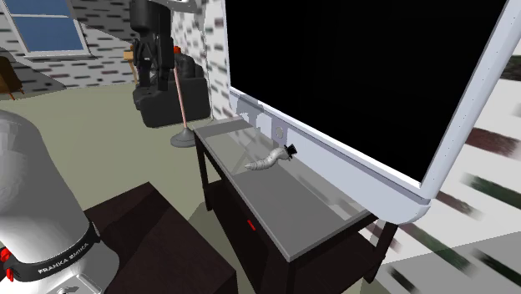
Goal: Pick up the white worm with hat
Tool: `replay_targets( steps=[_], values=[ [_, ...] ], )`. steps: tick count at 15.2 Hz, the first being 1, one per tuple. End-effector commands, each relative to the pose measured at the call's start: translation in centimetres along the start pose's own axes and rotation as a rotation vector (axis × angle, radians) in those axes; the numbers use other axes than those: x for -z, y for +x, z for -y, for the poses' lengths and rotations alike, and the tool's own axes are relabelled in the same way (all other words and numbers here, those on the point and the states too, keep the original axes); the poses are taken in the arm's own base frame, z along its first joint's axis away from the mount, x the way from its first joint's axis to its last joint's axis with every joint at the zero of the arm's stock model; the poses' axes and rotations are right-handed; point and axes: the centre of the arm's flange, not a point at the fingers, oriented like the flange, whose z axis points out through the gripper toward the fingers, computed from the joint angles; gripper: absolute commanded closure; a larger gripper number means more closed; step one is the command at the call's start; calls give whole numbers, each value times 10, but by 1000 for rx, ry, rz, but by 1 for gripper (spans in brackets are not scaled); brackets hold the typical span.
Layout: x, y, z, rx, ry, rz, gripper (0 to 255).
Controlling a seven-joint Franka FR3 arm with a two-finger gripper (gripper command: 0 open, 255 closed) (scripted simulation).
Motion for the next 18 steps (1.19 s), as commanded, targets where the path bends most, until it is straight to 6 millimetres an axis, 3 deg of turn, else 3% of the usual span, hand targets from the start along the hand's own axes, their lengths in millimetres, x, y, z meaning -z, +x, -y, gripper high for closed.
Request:
replay_targets(
  steps=[1,18],
  values=[
    [0,0,0,0,0,0,0],
    [-110,183,8,-98,39,-79,0]
  ],
)
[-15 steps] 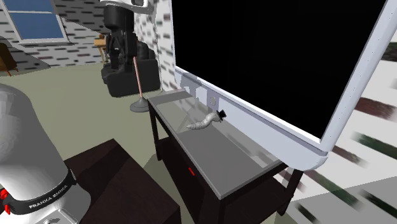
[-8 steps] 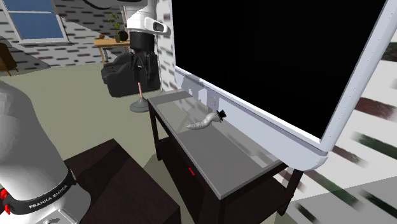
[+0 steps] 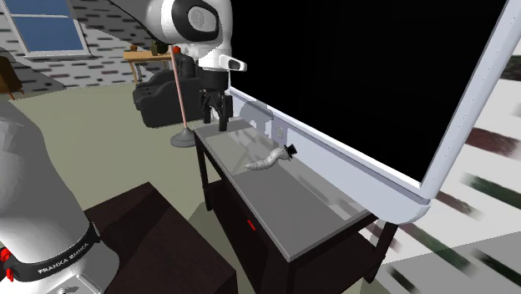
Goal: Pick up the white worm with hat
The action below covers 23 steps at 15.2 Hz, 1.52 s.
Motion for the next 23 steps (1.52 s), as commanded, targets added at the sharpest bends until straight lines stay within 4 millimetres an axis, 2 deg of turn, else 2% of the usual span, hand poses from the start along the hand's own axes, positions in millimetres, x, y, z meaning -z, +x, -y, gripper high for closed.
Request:
replay_targets(
  steps=[1,21,23],
  values=[
    [-15,23,2,-12,5,-11,0],
    [-140,241,9,-127,51,-103,0],
    [-147,246,9,-129,52,-105,0]
  ],
)
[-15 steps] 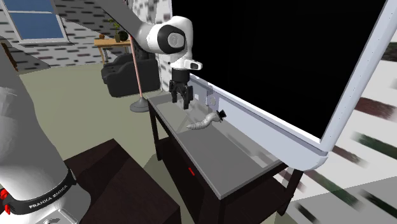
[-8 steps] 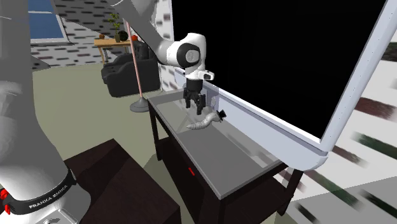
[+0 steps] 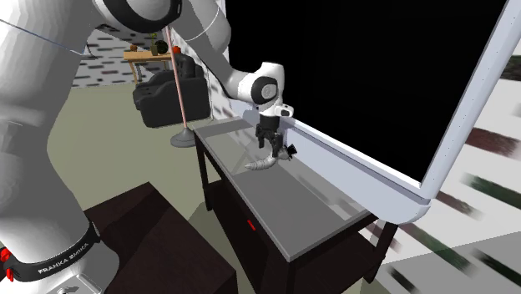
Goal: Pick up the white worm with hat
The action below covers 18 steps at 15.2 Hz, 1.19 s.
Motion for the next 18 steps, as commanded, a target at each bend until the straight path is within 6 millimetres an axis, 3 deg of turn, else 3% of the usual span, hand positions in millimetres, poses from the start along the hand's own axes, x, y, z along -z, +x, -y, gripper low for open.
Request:
replay_targets(
  steps=[1,6,8,9,18],
  values=[
    [-11,3,1,-2,1,-2,0],
    [-40,5,1,-2,1,-2,0],
    [-40,5,1,-2,1,-2,0],
    [-41,5,2,-2,1,-2,255],
    [-40,5,1,-2,1,-2,255]
  ],
)
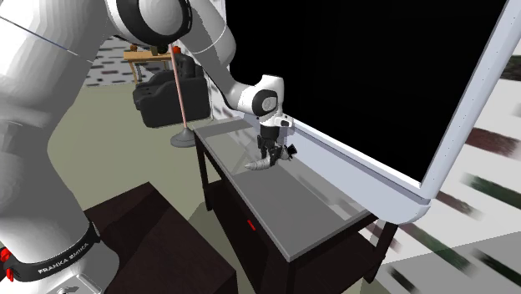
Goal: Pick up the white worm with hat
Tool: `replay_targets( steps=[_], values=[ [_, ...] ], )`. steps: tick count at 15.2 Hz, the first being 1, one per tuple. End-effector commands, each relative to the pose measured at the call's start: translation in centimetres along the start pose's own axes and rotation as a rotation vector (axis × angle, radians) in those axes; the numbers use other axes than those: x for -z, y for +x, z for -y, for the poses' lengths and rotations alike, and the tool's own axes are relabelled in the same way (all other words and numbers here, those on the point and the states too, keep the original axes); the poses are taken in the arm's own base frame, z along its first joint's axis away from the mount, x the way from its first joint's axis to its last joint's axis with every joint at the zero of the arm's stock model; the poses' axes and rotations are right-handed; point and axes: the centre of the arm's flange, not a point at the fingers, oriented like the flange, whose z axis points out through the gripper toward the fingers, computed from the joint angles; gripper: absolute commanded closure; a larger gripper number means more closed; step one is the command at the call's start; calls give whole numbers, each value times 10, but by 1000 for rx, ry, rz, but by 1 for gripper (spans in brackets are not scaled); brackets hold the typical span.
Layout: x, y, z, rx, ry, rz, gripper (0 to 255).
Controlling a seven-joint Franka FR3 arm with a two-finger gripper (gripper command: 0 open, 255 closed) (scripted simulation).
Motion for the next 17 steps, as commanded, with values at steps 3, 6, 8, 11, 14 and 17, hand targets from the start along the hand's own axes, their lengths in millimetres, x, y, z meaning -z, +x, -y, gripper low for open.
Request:
replay_targets(
  steps=[3,6,8,11,14,17],
  values=[
    [16,-1,0,1,-1,0,255],
    [32,-2,-1,1,-1,0,255],
    [42,-2,-1,1,-1,0,255],
    [58,-3,-1,1,-1,0,255],
    [74,-4,-1,1,-1,0,255],
    [80,-4,-1,1,-1,0,255]
  ],
)
